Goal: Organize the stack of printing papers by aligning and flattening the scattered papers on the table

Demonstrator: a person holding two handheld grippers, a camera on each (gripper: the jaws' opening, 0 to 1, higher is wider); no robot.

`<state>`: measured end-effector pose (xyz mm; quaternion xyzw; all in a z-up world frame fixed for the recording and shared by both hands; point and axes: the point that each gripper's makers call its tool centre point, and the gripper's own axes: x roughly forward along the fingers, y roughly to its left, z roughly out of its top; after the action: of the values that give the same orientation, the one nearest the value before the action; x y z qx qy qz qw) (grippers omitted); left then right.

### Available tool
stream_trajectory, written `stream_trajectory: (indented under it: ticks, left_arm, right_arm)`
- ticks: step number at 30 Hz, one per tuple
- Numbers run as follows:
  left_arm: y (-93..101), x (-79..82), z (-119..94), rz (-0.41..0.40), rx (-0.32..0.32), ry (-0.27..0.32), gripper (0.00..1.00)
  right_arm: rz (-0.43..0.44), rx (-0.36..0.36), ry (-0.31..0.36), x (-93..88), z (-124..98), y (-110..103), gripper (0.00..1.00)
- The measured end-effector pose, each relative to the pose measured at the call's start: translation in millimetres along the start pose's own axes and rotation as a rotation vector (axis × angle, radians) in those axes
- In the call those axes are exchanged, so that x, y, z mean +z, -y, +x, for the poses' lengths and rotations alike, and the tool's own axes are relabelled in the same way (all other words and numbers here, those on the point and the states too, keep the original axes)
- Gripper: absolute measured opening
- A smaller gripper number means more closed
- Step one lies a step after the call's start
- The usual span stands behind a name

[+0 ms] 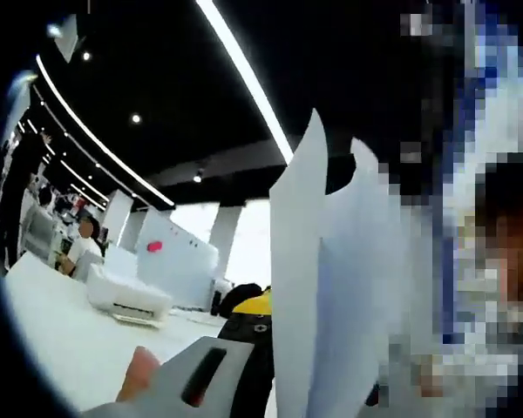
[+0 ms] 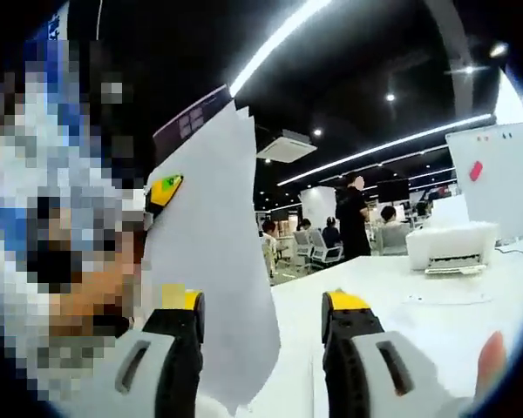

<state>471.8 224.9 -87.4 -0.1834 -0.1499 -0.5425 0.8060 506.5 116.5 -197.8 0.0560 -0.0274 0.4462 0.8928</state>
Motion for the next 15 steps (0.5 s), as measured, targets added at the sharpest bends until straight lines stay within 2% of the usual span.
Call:
stream_trajectory:
  ticks: [1, 4, 8, 9, 13, 15]
  left_arm:
    - [0.3, -4.0, -2.1, 0.029, -0.002, -0.005, 0.06]
    - [0.8, -10.3, -8.8, 0.04, -0.008, 0.015, 0.06]
    - [-5.0, -12.0, -14.7, 0.084, 0.007, 0.018, 0.07]
    - [-4.7, -11.8, -15.7, 0.092, 0.0, 0.014, 0.08]
    - [-2.7, -3.0, -19.3, 0.101, -0.003, 0.035, 0.13]
    - [-6.3, 0.3, -20.1, 0.101, 0.003, 0.038, 0.12]
  right_arm:
    - [-0.002, 0.0, -0.005, -2.4, 0.9, -2.4, 0.49]
    - [-0.013, 0.015, -0.023, -13.4, 1.4, -17.8, 0.49]
    - [-0.029, 0.018, -0.04, -26.0, 1.9, -35.1, 0.48]
    - [-0.02, -0.013, -0.053, -30.3, 1.0, -33.3, 0.48]
    - [-0.039, -0.02, -0.077, -41.9, -0.8, -39.6, 0.46]
    - [-0.017, -0.02, -0.061, -41.2, -0.3, -39.0, 0.45]
